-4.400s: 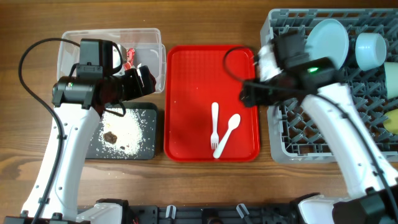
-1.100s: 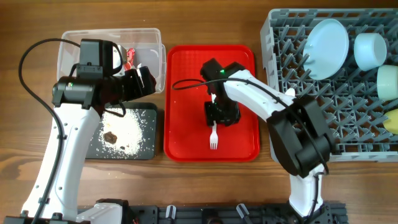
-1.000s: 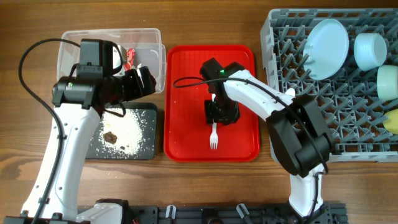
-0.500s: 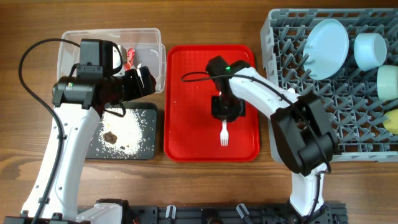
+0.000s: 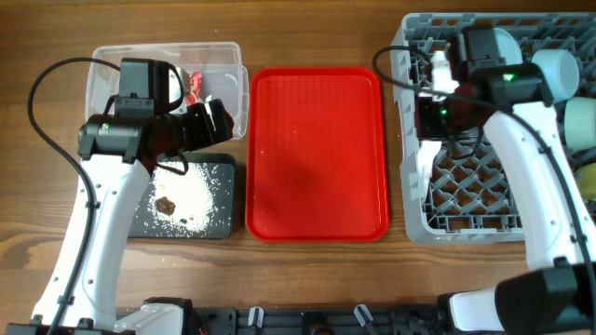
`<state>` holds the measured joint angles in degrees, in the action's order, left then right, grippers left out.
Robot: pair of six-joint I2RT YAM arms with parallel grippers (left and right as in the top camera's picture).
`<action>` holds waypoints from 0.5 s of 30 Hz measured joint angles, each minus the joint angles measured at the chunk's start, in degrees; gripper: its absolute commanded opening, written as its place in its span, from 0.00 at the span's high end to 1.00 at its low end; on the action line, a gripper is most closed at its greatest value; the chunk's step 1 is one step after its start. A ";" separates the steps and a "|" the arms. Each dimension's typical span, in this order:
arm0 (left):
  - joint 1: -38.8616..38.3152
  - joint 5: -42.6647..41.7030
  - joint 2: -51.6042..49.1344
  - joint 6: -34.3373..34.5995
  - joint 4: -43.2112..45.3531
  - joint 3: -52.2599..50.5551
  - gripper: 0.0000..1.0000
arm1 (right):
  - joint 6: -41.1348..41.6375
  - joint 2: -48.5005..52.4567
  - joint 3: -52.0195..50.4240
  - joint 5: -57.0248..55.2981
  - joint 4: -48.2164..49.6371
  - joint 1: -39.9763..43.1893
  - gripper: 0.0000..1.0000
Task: Sort waste into correct bins and load items into the dishwasher rack
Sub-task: 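Carry the white fork to the rack and release it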
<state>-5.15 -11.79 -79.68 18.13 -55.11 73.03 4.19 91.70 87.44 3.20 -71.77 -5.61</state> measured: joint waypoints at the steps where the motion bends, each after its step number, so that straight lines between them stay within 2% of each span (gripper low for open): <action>1: 0.00 0.00 0.00 0.00 0.00 0.00 0.00 | -0.87 1.14 0.00 -0.74 0.00 1.46 0.96; 6: 0.00 0.00 0.00 0.00 0.00 0.00 0.00 | -2.29 6.97 -2.01 -1.86 0.68 3.85 0.94; 7: 0.00 0.00 0.00 0.00 -0.02 0.00 0.00 | -2.60 8.52 -2.47 -1.99 0.68 3.85 0.80; 8: 0.00 0.00 0.00 0.00 0.00 0.00 0.00 | -2.89 10.27 -2.78 -1.99 0.94 3.85 0.71; 15: 0.00 0.00 0.00 0.00 -0.02 0.00 0.00 | -3.45 12.31 -2.89 -2.19 2.82 3.85 0.63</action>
<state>-5.15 -11.79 -79.68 18.13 -55.13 73.03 0.73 104.01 84.55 1.02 -68.95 -1.76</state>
